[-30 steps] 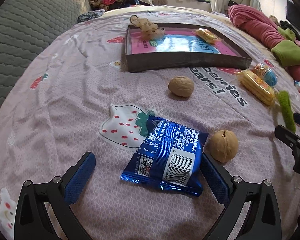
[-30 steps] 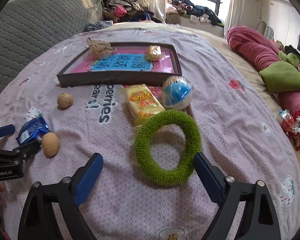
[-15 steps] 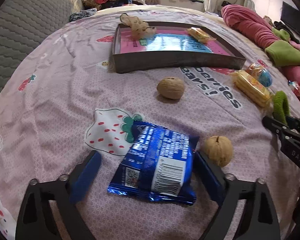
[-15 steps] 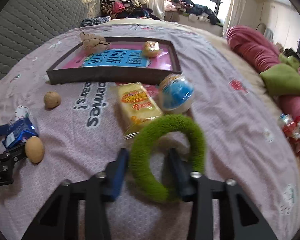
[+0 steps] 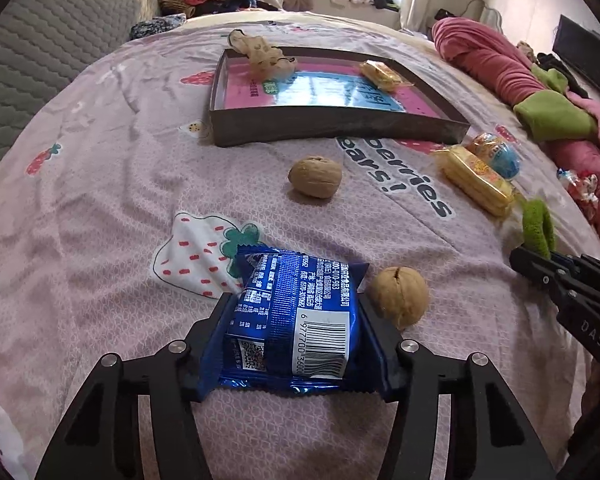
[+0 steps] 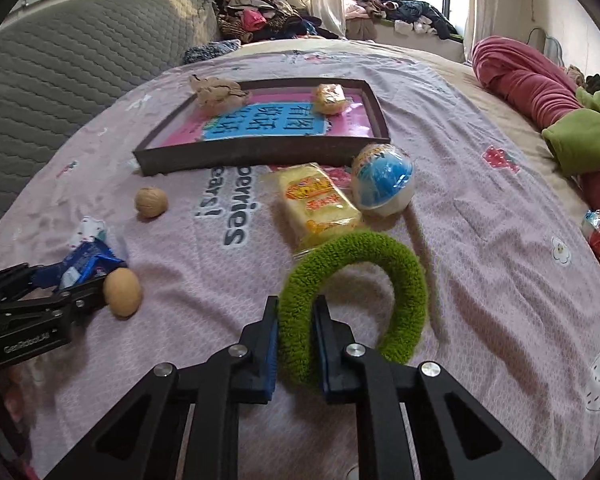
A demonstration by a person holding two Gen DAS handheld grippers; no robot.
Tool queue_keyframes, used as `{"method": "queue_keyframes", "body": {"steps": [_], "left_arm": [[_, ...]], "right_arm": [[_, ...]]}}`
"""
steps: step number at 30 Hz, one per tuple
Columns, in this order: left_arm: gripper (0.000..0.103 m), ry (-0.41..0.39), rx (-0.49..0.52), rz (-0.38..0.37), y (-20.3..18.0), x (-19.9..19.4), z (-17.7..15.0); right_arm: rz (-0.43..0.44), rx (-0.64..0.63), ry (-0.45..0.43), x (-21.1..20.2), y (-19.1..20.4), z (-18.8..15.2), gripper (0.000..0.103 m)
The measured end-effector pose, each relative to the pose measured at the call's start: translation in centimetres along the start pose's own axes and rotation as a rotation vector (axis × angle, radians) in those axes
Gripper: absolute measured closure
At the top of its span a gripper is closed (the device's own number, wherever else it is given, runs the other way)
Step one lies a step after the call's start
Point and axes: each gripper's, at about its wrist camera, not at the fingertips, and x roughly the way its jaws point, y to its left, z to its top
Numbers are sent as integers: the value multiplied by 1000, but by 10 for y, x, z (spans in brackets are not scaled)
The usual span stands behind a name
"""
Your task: Organize objects
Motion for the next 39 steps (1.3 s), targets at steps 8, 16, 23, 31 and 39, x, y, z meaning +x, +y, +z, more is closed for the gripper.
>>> {"method": "queue_keyframes", "body": {"steps": [8, 16, 23, 31, 39], "left_arm": [[44, -17, 0, 13, -6, -15, -3], [44, -35, -2, 22, -8, -29, -3], [44, -51, 10, 30, -14, -41, -3], [43, -92, 13, 49, -22, -64, 3], [43, -116, 14, 60, -32, -81, 4]], "right_arm": [[38, -22, -18, -15, 14, -1, 87], [52, -37, -38, -28, 25, 0, 87], [67, -55, -57, -38, 36, 2, 87], [80, -67, -92, -56, 44, 8, 87], [80, -68, -125, -71, 46, 12, 87]]}}
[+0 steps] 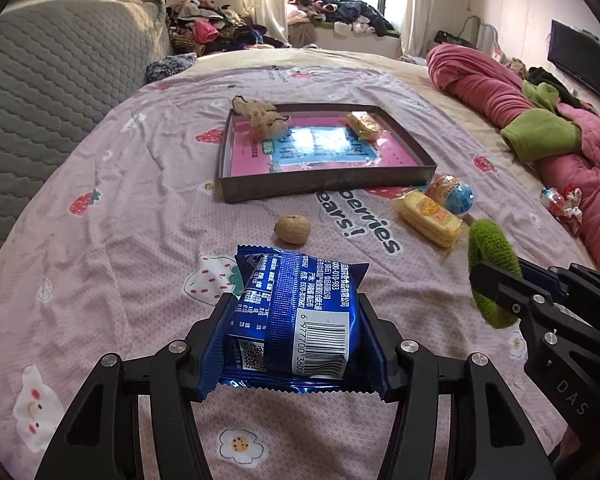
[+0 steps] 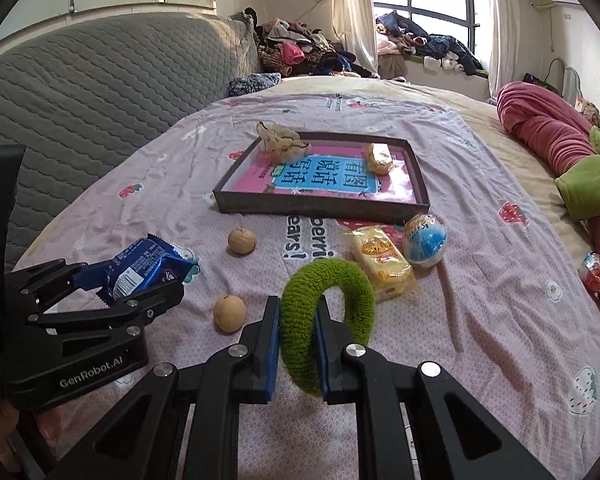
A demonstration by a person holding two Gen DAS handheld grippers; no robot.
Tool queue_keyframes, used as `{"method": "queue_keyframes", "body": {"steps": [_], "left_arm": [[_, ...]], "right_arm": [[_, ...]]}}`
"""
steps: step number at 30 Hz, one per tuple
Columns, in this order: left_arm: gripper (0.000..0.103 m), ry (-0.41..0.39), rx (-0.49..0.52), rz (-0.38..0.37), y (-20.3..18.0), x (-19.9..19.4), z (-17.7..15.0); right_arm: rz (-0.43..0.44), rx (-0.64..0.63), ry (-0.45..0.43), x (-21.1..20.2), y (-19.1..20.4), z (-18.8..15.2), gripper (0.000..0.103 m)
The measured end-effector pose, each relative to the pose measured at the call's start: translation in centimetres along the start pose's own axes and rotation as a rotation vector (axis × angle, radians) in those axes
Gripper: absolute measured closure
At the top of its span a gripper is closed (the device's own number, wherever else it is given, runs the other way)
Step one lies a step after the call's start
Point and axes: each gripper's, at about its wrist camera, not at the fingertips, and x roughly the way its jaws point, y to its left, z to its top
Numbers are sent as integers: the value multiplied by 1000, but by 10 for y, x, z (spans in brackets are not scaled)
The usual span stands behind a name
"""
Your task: Organize objects
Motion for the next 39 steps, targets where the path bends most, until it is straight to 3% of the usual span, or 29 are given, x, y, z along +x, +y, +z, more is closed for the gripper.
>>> {"method": "queue_keyframes", "body": {"steps": [22, 39], "left_arm": [[43, -54, 0, 25, -10, -30, -2], [43, -103, 8, 36, -17, -53, 15]], "right_arm": [[-15, -21, -71, -33, 9, 3, 87], [-26, -20, -144, -58, 11, 17, 87]]}}
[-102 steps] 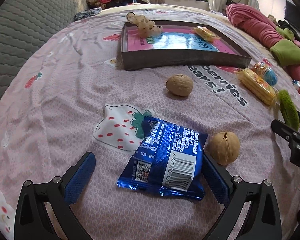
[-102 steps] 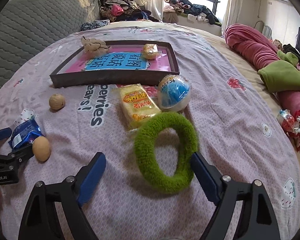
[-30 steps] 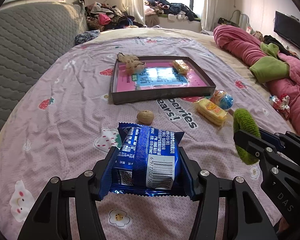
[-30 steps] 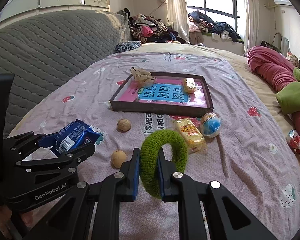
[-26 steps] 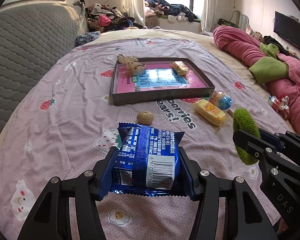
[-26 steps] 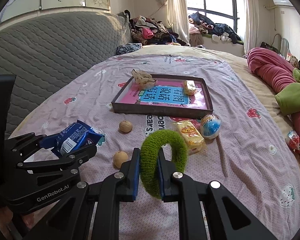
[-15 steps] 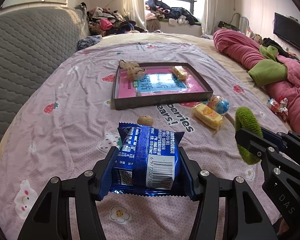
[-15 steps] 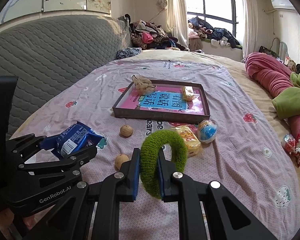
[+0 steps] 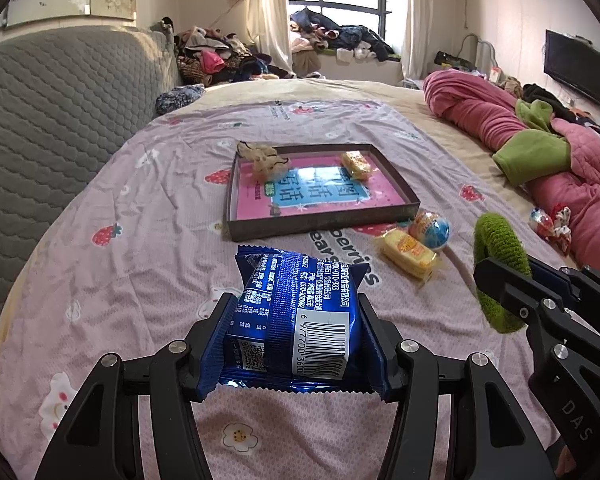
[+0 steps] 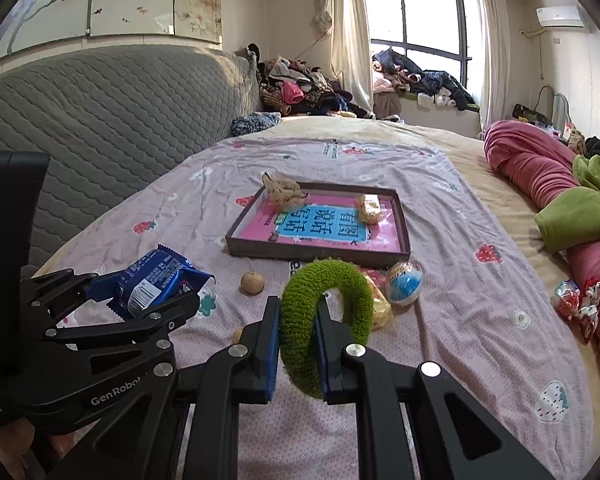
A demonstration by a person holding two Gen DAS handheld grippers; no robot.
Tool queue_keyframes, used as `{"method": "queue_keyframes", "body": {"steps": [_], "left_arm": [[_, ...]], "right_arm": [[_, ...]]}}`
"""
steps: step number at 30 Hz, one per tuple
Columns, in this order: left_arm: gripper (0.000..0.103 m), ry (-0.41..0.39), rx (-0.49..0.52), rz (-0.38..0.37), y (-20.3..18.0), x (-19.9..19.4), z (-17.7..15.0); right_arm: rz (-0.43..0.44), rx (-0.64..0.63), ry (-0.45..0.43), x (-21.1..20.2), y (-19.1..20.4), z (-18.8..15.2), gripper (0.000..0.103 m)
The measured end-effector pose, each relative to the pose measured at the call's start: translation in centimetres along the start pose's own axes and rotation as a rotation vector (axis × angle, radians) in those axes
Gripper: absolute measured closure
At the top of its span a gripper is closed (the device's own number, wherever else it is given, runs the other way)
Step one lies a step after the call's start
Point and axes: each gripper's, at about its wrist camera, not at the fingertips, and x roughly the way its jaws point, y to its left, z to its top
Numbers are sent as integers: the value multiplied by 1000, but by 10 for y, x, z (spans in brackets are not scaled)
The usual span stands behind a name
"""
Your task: Organize objects
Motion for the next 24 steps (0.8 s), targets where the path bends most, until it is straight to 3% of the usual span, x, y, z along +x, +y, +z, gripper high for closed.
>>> {"method": "queue_keyframes", "body": {"steps": [13, 24], "left_arm": [[43, -28, -3, 1, 1, 0, 20], [43, -14, -10, -12, -1, 25, 35]], "right_arm": [[7, 5, -23, 1, -7, 13, 87], [3, 15, -17, 18, -23, 27, 87]]}}
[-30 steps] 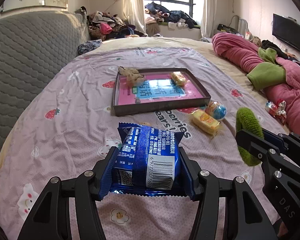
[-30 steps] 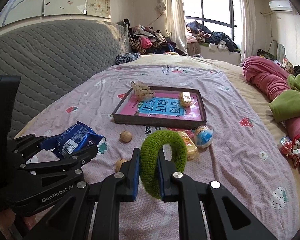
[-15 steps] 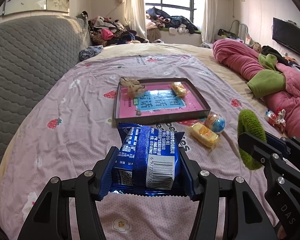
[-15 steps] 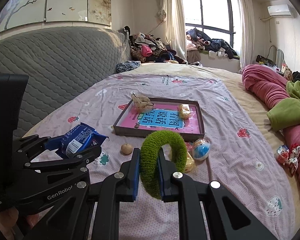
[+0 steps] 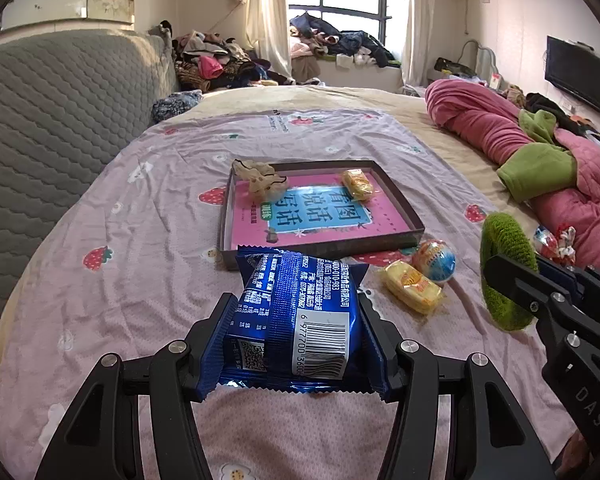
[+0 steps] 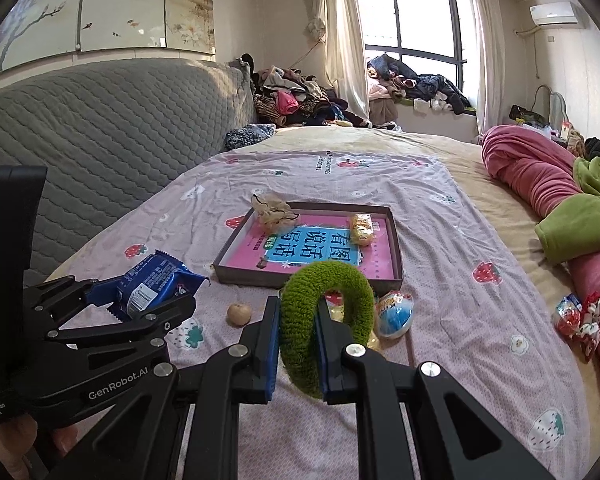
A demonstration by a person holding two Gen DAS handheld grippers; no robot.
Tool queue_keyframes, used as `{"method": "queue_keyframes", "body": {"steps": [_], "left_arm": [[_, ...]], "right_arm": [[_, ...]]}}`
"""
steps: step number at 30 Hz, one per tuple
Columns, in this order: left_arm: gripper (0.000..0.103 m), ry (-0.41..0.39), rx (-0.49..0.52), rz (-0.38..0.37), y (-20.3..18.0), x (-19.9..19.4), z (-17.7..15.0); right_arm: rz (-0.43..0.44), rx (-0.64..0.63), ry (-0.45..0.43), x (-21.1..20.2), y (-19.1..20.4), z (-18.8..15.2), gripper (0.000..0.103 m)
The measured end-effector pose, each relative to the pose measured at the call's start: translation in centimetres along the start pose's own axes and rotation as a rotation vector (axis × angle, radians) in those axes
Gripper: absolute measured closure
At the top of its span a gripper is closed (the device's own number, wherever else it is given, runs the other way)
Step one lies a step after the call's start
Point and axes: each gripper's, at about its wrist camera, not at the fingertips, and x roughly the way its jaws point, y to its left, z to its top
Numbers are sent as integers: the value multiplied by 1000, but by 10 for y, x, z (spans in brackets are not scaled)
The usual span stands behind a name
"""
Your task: Organize objects
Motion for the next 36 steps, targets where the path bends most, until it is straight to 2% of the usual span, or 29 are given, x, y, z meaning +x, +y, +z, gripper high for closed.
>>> {"method": "queue_keyframes", "body": {"steps": [22, 36], "left_arm": [[43, -34, 22, 1, 3, 40, 61], [43, -58, 11, 13, 6, 44, 83]], "right_arm": [[-8, -22, -31, 49, -15, 56, 87], [-12, -43, -98, 41, -16, 84, 87]]}}
